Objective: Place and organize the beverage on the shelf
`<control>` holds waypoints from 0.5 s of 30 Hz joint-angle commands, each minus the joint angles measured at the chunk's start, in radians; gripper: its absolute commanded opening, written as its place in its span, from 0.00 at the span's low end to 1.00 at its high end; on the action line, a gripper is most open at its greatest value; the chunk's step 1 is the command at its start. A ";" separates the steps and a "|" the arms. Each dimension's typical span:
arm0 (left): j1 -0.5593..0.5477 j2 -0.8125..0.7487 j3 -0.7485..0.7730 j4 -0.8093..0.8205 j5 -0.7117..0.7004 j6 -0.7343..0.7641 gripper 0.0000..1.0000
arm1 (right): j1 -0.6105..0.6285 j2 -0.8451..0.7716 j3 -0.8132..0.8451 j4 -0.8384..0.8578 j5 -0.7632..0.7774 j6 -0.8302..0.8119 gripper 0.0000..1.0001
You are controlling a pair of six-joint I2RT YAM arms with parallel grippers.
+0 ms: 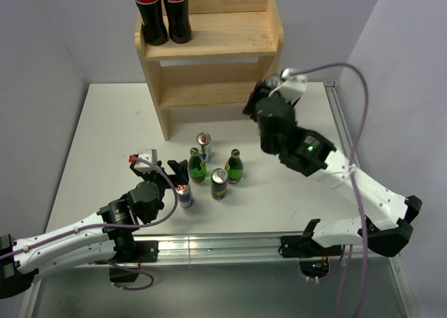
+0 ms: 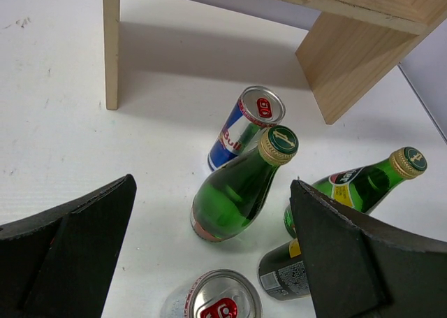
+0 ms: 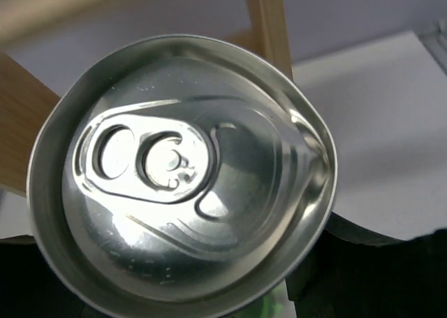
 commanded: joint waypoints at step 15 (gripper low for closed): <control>-0.004 -0.029 0.042 -0.001 0.023 -0.023 0.99 | -0.087 0.480 1.065 0.122 -0.028 -0.771 0.00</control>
